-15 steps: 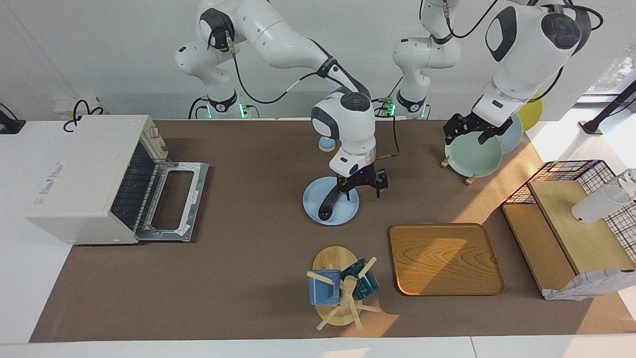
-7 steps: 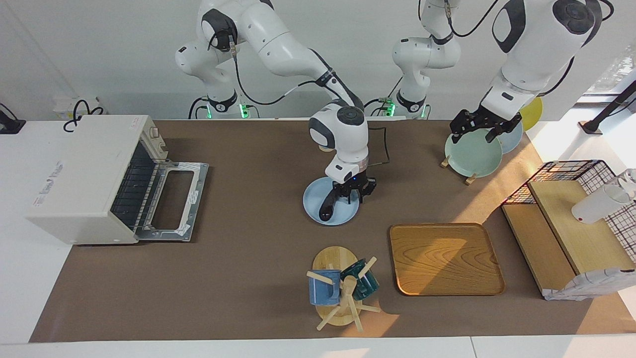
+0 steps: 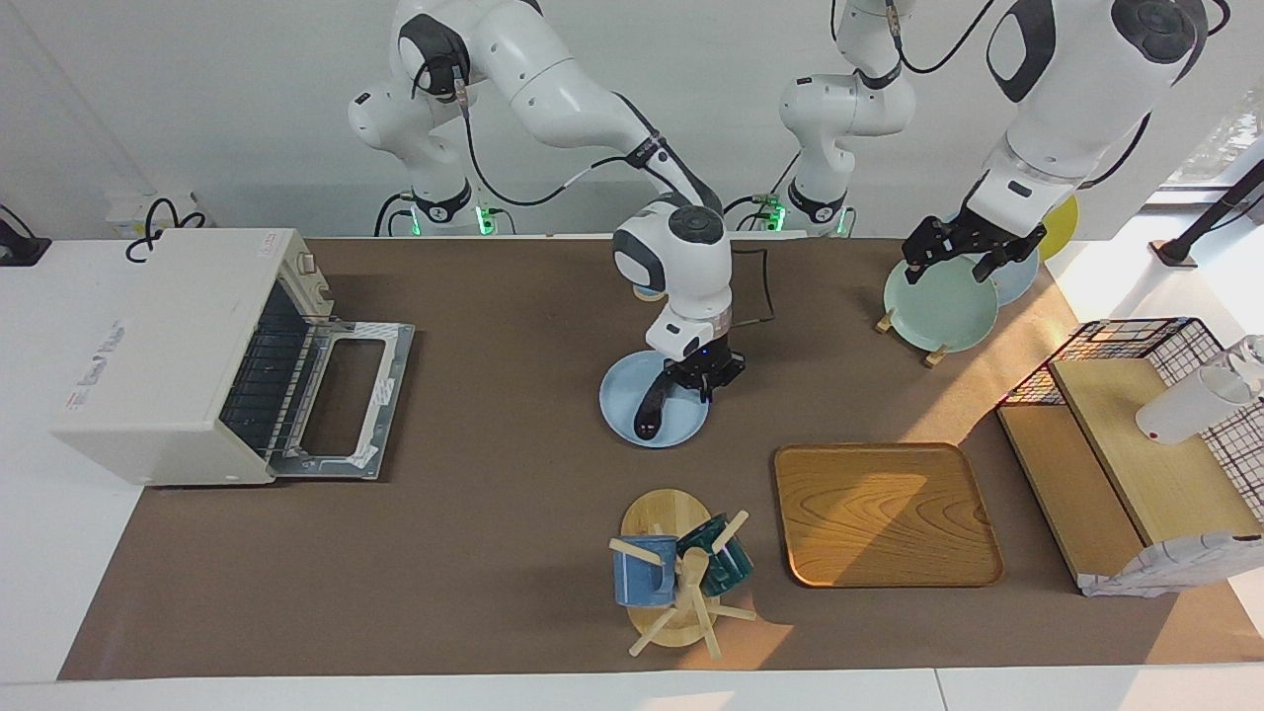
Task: Put eggplant into oven
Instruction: 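Grasp the eggplant on the blue plate with the right gripper, then carry the eggplant into the open oven and release it with the right gripper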
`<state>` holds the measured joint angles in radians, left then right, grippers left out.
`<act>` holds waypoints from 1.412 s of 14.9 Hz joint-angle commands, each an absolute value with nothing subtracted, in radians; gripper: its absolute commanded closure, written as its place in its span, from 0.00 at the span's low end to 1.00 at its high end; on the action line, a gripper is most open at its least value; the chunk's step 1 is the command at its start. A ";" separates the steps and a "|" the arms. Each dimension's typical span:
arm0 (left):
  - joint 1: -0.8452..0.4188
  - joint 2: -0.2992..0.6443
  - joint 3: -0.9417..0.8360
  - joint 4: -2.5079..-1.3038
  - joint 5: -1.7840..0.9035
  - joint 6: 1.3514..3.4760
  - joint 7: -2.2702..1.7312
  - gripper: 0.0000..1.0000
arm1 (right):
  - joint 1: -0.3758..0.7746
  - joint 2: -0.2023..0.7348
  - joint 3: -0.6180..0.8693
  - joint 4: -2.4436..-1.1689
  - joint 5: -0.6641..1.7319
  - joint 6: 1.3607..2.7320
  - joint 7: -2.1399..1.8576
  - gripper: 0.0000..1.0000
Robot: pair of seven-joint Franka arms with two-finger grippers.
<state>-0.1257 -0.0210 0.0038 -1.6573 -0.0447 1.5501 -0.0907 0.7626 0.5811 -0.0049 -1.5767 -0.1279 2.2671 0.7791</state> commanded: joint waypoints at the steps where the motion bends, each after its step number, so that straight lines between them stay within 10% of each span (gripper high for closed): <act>1: -0.114 -0.023 -0.008 -1.660 -0.023 1.534 -0.077 0.00 | 0.746 0.572 0.002 -1.453 -0.225 2.050 0.672 1.00; 5: -0.114 -0.021 -0.008 -1.660 -0.025 1.543 -0.078 0.00 | 0.709 0.493 -0.011 -1.468 -0.248 1.893 0.618 1.00; 13: -0.100 -0.021 -0.008 -1.660 -0.025 1.546 -0.084 0.00 | 0.405 0.083 -0.009 -1.948 -0.302 1.891 0.347 1.00; 21: -0.101 -0.021 -0.008 -1.658 -0.025 1.543 -0.084 0.00 | 0.142 -0.021 -0.011 -2.115 -0.308 1.928 0.158 1.00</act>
